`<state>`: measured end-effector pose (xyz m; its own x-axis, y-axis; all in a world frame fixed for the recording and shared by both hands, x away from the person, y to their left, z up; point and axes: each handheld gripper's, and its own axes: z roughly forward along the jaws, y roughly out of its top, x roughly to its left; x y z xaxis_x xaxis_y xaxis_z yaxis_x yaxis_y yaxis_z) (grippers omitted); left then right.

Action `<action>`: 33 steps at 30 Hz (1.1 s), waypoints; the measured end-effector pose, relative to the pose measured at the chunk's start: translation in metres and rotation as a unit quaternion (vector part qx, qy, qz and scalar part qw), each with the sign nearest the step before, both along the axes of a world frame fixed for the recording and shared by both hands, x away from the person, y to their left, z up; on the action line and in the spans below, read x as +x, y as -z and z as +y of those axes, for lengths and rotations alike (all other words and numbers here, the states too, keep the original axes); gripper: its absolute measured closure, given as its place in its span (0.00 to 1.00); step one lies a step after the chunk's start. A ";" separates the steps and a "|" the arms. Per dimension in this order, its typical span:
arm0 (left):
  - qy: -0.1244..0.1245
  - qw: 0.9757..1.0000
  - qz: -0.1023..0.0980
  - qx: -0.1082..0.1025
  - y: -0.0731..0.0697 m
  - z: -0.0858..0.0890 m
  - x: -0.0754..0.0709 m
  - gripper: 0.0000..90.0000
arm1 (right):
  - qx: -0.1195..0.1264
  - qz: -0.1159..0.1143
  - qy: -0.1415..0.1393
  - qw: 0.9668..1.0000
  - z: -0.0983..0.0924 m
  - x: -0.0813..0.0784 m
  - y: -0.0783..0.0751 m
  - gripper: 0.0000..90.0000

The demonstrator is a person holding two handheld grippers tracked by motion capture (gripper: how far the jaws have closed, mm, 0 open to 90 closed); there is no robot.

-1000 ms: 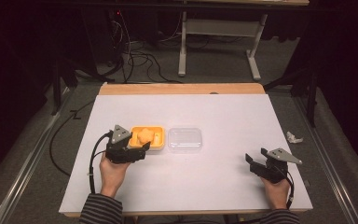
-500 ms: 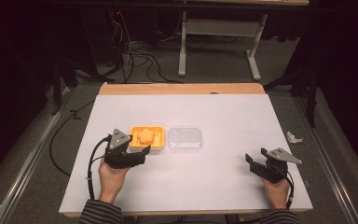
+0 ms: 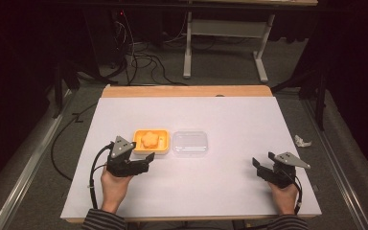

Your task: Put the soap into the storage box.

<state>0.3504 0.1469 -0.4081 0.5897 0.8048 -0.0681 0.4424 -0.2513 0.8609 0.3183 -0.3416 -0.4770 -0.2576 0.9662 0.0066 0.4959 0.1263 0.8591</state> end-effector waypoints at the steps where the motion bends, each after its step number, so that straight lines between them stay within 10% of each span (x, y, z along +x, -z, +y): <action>1: 0.000 1.000 0.001 0.000 0.001 0.000 0.000 0.24 | 0.000 -0.001 0.000 1.000 0.000 0.000 0.000 0.33; 33: -0.012 1.000 0.017 0.010 0.033 -0.002 -0.009 0.24 | -0.002 -0.002 0.000 1.000 0.000 0.000 0.000 0.33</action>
